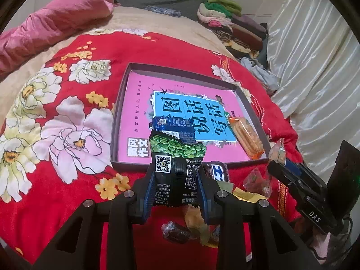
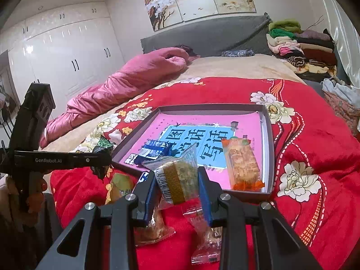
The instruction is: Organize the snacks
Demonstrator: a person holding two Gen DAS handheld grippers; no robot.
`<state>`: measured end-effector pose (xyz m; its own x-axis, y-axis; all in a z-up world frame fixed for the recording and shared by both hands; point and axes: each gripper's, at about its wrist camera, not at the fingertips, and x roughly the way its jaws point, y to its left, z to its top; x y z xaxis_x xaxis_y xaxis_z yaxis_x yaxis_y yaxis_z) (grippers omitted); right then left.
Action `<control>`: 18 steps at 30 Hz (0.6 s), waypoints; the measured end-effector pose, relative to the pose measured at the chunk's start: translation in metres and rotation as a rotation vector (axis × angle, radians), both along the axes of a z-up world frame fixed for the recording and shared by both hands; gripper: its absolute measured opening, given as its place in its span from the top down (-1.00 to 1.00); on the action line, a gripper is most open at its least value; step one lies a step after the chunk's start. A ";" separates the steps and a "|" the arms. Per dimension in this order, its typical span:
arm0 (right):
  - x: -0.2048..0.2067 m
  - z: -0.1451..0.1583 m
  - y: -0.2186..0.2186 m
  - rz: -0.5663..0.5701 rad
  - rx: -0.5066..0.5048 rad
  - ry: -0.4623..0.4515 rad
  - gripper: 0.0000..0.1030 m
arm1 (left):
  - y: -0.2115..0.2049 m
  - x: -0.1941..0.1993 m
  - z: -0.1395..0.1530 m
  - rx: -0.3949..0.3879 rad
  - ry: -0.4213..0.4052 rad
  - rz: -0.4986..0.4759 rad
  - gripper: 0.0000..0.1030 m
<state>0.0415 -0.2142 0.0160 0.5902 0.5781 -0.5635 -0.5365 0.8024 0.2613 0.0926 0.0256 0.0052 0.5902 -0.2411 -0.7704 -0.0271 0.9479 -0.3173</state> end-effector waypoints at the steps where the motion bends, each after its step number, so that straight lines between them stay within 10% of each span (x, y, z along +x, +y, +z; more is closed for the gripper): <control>1: 0.001 0.000 0.000 0.001 0.005 0.000 0.32 | 0.000 0.001 0.000 -0.001 0.000 0.000 0.34; 18: 0.008 0.005 -0.005 -0.017 0.031 -0.021 0.32 | -0.004 0.009 0.010 0.006 -0.020 0.015 0.34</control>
<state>0.0496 -0.2196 0.0211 0.6117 0.5851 -0.5324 -0.5286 0.8030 0.2752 0.1017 0.0220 0.0151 0.6089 -0.2272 -0.7600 -0.0354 0.9494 -0.3122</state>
